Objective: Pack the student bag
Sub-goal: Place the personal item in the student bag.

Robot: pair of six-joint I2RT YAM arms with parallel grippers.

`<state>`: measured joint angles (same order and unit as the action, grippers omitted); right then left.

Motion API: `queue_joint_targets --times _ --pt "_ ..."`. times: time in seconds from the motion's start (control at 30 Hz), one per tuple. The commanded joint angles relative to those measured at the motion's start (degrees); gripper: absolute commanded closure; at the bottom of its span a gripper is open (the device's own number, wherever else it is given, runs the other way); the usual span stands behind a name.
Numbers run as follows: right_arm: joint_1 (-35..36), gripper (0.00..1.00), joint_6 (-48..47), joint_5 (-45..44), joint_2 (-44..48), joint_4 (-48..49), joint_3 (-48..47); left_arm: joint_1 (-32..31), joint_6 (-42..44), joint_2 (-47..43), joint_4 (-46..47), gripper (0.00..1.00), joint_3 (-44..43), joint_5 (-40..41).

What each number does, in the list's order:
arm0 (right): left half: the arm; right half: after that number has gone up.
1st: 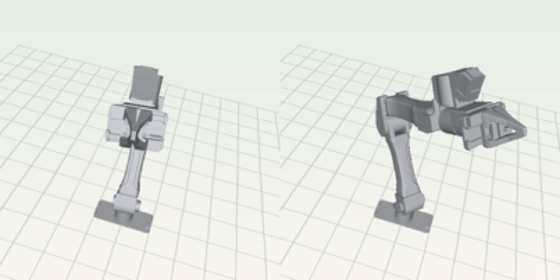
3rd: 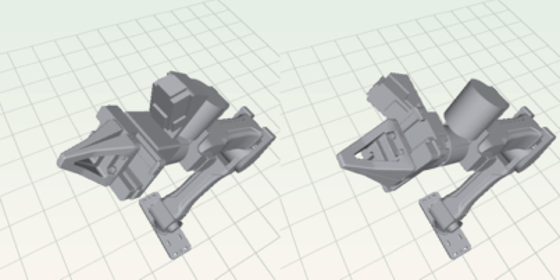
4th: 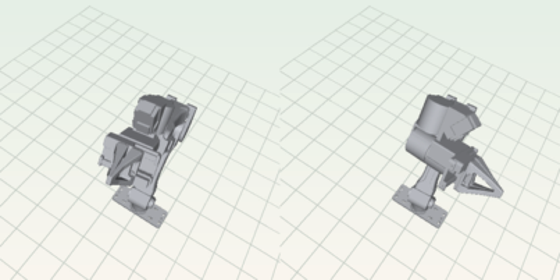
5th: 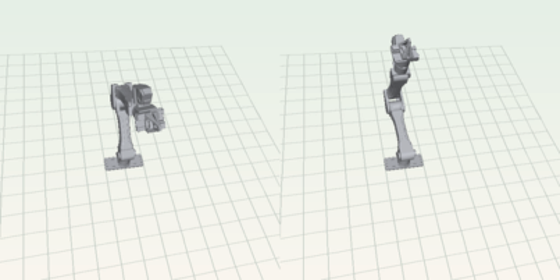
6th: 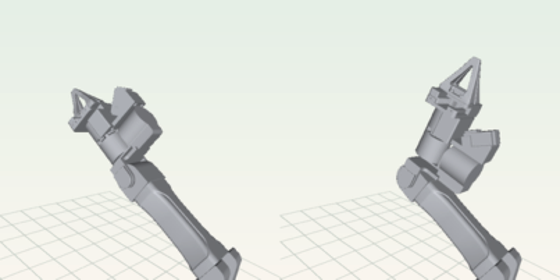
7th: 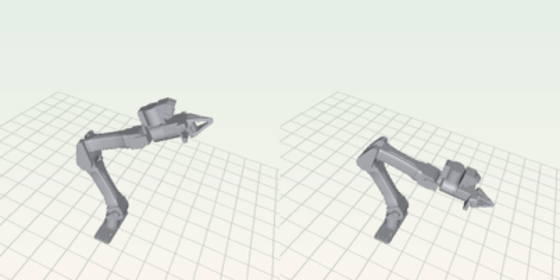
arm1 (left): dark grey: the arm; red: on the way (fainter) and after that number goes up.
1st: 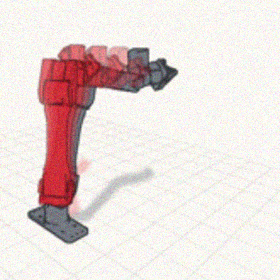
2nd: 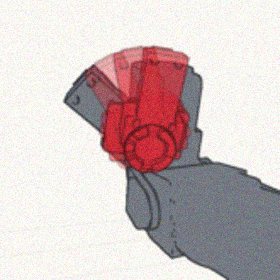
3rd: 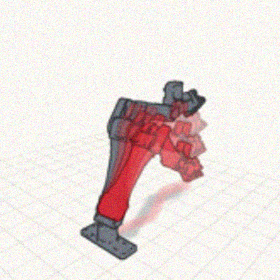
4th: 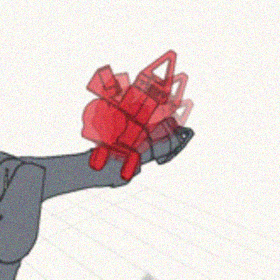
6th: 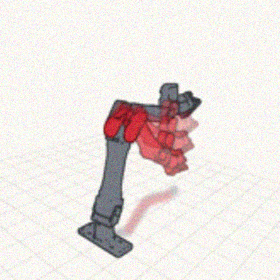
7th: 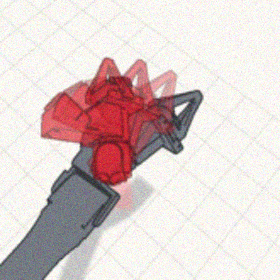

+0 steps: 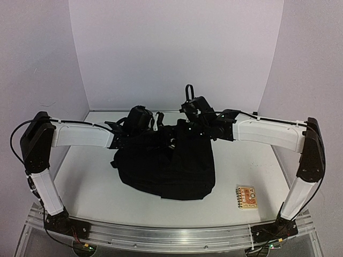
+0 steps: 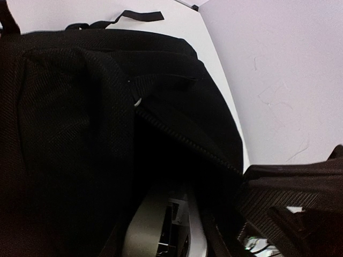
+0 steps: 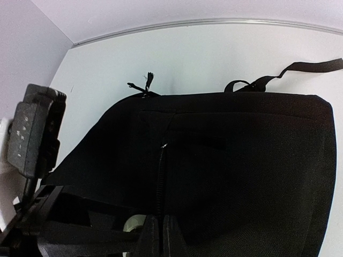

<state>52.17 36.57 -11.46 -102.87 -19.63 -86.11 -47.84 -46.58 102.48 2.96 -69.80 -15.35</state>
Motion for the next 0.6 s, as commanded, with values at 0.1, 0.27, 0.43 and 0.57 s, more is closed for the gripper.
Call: queue_joint_targets --times 0.1,0.27,0.43,0.57 --pt "-0.6 1.0 0.6 -0.4 3.7 3.6 -0.5 0.1 4.3 -7.0 -7.6 0.32 -0.3 6.7" --pt "-0.7 1.0 0.6 0.1 3.3 3.8 -0.7 0.0 4.5 -8.3 -9.6 0.31 0.4 7.7" --pt "-0.8 1.0 0.4 0.1 3.3 3.8 -0.7 0.0 3.7 -7.6 -8.3 0.54 1.1 5.4" --pt "-0.9 1.0 0.3 0.1 3.2 3.9 -0.7 -0.9 3.5 -5.8 -7.7 0.6 0.2 4.2"
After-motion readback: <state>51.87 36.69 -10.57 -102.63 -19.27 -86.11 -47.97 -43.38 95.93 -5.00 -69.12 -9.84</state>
